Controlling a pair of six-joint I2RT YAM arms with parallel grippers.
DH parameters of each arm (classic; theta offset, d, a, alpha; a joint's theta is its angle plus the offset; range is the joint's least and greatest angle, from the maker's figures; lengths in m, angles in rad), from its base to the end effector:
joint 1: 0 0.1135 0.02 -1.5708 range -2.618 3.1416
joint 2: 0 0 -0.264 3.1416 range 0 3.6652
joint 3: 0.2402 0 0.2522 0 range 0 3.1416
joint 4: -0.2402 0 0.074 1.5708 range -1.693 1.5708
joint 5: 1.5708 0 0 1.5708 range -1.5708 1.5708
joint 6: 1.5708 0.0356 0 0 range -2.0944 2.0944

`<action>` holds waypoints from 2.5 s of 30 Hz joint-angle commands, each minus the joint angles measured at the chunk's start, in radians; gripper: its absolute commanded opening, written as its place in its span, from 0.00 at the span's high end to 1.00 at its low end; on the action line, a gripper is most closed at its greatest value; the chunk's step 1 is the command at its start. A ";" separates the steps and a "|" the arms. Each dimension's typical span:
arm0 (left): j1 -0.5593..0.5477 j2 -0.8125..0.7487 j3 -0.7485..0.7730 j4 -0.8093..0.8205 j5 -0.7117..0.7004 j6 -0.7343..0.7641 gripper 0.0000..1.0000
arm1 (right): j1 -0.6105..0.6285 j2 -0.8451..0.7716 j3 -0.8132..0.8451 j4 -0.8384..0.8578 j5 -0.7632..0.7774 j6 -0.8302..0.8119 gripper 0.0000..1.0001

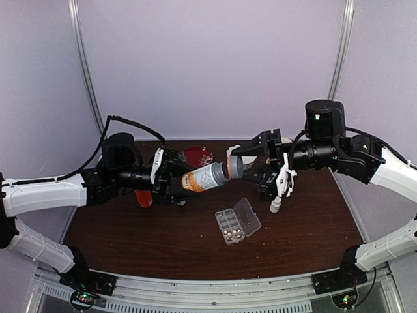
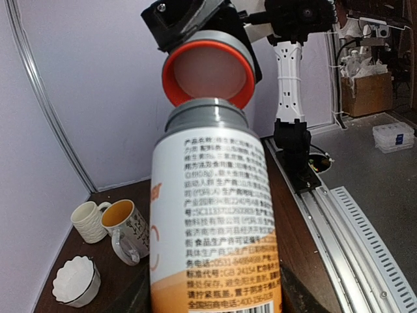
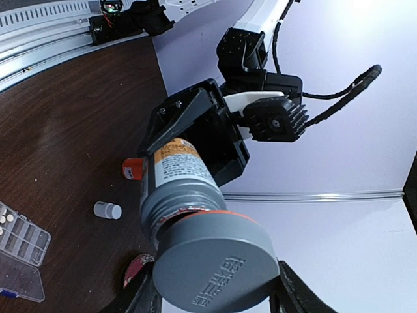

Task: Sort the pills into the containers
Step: Unscrew the lid of the pill bottle, then pour the pill into the compartment of the pill container.

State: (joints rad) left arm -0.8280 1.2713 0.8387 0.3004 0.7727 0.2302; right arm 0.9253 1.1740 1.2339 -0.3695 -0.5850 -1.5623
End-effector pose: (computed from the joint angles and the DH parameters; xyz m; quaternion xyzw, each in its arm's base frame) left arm 0.1767 -0.2291 0.3044 0.5660 0.4762 -0.4506 0.4998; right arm 0.1393 0.2176 0.4000 -0.7870 0.0874 0.0444 0.6091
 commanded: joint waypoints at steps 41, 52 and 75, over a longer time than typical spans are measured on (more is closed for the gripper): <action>-0.058 0.320 -0.083 -0.052 -0.374 -0.250 1.00 | 0.010 -0.448 -0.657 0.353 0.492 1.932 1.00; -0.101 0.375 -0.004 -0.190 -0.424 -0.203 1.00 | 0.010 -0.431 -0.665 0.357 0.515 1.921 1.00; -0.095 0.454 0.133 -0.276 -0.517 -0.279 1.00 | 0.011 -0.430 -0.695 0.366 0.507 1.948 1.00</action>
State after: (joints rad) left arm -0.9298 1.7107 0.9192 0.0589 0.2749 -0.0368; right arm 0.9318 0.7509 0.5484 -0.0193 -0.0948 0.3717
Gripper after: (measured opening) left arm 0.527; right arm 0.537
